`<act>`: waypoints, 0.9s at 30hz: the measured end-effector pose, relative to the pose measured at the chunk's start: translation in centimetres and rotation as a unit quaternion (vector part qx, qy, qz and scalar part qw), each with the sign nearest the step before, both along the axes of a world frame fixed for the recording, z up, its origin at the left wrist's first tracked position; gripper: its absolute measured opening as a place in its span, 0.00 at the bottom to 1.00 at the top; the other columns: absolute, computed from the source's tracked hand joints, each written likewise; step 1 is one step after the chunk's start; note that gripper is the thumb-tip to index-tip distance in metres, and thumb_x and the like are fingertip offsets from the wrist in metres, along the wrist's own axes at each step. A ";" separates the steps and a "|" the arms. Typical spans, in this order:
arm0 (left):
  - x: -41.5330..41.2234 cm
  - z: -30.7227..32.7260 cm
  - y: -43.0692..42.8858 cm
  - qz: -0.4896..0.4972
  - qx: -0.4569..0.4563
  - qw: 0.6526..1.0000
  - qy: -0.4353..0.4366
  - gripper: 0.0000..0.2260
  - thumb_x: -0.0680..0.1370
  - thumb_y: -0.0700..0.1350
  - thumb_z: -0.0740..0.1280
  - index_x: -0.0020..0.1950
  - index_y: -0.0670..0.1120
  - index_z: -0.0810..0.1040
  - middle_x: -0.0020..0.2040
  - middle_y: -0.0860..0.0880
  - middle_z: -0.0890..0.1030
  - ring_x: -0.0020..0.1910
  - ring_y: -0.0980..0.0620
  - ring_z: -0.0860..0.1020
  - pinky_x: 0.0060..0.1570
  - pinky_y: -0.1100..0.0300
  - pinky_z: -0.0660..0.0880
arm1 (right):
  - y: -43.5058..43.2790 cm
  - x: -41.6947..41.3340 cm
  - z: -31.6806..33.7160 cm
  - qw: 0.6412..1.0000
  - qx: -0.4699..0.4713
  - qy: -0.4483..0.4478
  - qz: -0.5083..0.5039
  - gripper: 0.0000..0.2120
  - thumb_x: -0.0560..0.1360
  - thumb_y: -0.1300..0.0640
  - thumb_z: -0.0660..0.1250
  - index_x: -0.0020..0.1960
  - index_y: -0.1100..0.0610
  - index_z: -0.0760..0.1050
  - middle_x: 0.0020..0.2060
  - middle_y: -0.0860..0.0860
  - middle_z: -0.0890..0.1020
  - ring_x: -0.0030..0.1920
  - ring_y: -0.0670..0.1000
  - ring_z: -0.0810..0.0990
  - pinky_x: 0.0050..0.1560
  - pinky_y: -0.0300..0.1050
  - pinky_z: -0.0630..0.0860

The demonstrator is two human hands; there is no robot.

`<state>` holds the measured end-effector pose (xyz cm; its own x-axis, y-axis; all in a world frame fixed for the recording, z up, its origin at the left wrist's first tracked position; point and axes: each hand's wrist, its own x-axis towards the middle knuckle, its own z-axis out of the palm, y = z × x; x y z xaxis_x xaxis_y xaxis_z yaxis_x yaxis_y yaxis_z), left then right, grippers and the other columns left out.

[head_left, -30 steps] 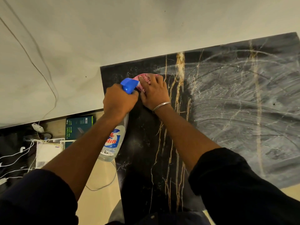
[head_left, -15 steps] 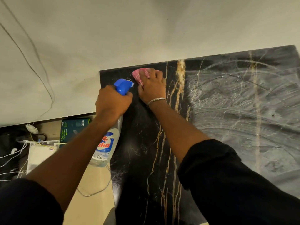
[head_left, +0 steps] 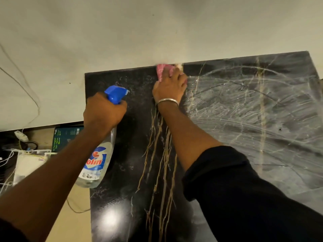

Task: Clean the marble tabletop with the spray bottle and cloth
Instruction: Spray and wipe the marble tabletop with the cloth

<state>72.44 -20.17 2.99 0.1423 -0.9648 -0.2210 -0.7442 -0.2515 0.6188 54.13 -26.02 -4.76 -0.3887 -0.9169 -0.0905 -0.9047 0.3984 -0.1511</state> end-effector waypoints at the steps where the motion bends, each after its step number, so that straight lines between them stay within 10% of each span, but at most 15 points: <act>1: -0.4 0.1 0.2 0.002 -0.001 1.000 -0.004 0.12 0.75 0.47 0.70 0.53 0.42 0.75 0.36 0.46 0.75 0.34 0.51 0.74 0.40 0.57 0.70 | 0.1 0.3 0.2 0.998 0.001 0.000 0.064 0.30 0.78 0.47 0.60 0.77 0.53 0.60 0.74 0.62 0.63 0.72 0.68 0.61 0.72 0.61 0.61; 6: -2.9 0.4 0.5 0.006 -0.008 1.000 -0.005 0.12 0.74 0.48 0.70 0.52 0.42 0.75 0.34 0.47 0.74 0.32 0.53 0.73 0.37 0.59 0.69 | -0.2 -4.1 0.9 0.962 0.003 0.022 0.273 0.29 0.78 0.44 0.60 0.77 0.50 0.61 0.75 0.57 0.64 0.72 0.63 0.62 0.69 0.60 0.65; 16: -6.9 1.8 1.6 0.034 -0.005 0.999 0.012 0.12 0.74 0.48 0.70 0.52 0.43 0.75 0.35 0.46 0.76 0.34 0.51 0.76 0.38 0.58 0.74 | -1.1 -10.3 0.9 0.999 0.021 -0.008 -0.024 0.27 0.79 0.48 0.60 0.74 0.56 0.62 0.70 0.62 0.66 0.69 0.67 0.64 0.67 0.62 0.69; 27: -8.0 1.6 3.0 0.055 0.003 0.998 0.000 0.13 0.74 0.48 0.70 0.54 0.43 0.75 0.37 0.45 0.77 0.33 0.52 0.75 0.38 0.59 0.72 | 1.7 -7.5 0.7 0.963 0.000 -0.005 0.270 0.28 0.77 0.48 0.62 0.75 0.53 0.62 0.71 0.59 0.66 0.69 0.64 0.65 0.65 0.60 0.71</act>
<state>64.49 -17.16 4.64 0.2473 -0.9420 -0.2270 -0.7113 -0.3356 0.6176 46.58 -24.30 -4.06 0.1465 -0.9849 -0.0925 -0.9783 -0.1304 -0.1610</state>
